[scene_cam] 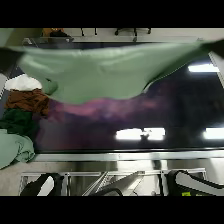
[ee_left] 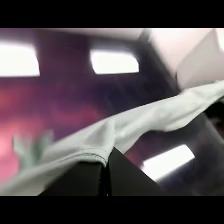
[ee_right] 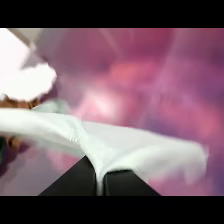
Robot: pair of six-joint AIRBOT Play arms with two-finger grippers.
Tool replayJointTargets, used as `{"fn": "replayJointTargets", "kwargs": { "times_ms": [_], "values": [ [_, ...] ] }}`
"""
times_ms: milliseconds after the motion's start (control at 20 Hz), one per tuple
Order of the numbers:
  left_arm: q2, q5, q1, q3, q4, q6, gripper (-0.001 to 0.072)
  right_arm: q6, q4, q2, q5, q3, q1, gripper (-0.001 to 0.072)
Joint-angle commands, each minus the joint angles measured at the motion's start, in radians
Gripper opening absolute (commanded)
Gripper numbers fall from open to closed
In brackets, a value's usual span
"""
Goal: Fold the shirts.
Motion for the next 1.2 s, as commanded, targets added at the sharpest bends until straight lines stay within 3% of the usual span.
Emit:
{"fn": "replayJointTargets", "kwargs": {
  "times_ms": [0, 200, 350, 550, 700, 850, 1000, 1150],
  "values": [
    [0.070, 0.032, 0.001, 0.387, -0.032, -0.042, 0.0012, -0.040, 0.029, 0.060, -0.119, 0.344, 0.001, 0.0022],
    [0.072, 0.018, 0.001, 0.554, 0.221, -0.156, 0.0013, -0.107, -0.112, 0.162, -0.211, 0.341, 0.001, 0.0020],
    [0.089, 0.002, 0.000, 0.374, 0.250, -0.162, 0.0013, -0.107, -0.134, 0.143, -0.167, 0.290, 0.001, 0.0021],
    [-0.014, 0.003, -0.060, 0.069, 0.245, -0.092, 0.0012, -0.134, -0.041, 0.081, -0.113, -0.032, 0.014, 0.0021],
    [-0.202, 0.092, -0.166, -0.061, 0.270, -0.013, 0.0013, -0.196, -0.051, -0.008, -0.140, -0.341, 0.080, 0.0021],
    [-0.476, 0.184, -0.216, -0.095, 0.312, 0.016, 0.0013, -0.267, -0.077, -0.171, -0.284, -0.568, 0.125, 0.0021],
    [-0.770, 0.208, -0.214, 0.000, 0.309, 0.020, 0.0012, -0.276, -0.074, -0.435, -0.336, -0.549, 0.124, 0.0021],
    [-1.001, 0.176, -0.233, 0.186, 0.304, 0.019, 0.0012, -0.255, -0.032, -0.665, -0.307, -0.387, 0.129, 0.0021]
  ]
}}
